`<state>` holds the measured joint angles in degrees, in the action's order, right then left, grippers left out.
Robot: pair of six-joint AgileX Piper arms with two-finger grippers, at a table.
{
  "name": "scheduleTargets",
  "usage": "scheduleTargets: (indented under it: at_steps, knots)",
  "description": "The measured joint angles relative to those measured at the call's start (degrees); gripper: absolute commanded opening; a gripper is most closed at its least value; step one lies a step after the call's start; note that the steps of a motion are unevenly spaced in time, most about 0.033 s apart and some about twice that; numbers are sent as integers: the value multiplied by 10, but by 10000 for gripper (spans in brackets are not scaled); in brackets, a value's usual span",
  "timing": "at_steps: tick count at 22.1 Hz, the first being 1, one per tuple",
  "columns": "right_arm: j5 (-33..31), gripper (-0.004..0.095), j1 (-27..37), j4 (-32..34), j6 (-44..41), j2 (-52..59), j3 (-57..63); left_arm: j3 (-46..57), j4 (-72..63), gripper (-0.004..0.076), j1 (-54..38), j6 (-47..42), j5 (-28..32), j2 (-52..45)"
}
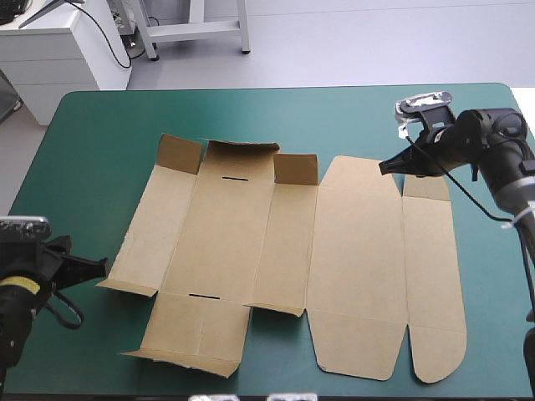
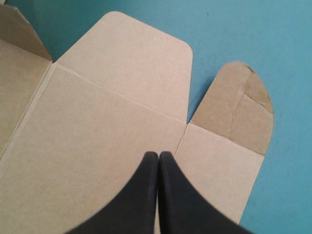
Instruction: Fold the box
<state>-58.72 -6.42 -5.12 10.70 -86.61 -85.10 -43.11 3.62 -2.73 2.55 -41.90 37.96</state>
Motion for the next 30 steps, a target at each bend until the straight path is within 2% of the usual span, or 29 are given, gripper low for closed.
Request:
scheduleTargets:
  at_steps: [3, 7, 9, 13, 17, 22, 30]
  knots:
    - [35, -20, 0, 0, -7, 51, 74, -55, -8, 10, 0, 5, -13, 85]
    - [74, -20, 0, 0, -13, 129, 170, -132, -101, 9, -6, 104, -63, 209]
    - [86, -19, 0, -1, -16, 165, 207, -165, -159, 9, -30, 163, -91, 272]
    - [89, -19, 0, -2, -38, 252, 268, -254, -273, 9, -124, 261, -190, 414]
    - [87, -19, 0, -2, -57, 321, 310, -305, -315, 9, -175, 286, -249, 517]
    - [82, -19, 0, -1, -72, 392, 354, -315, -325, 8, -198, 300, -265, 595]
    - [51, -19, 0, 34, -90, 441, 372, -315, -356, 8, -199, 307, -271, 644]
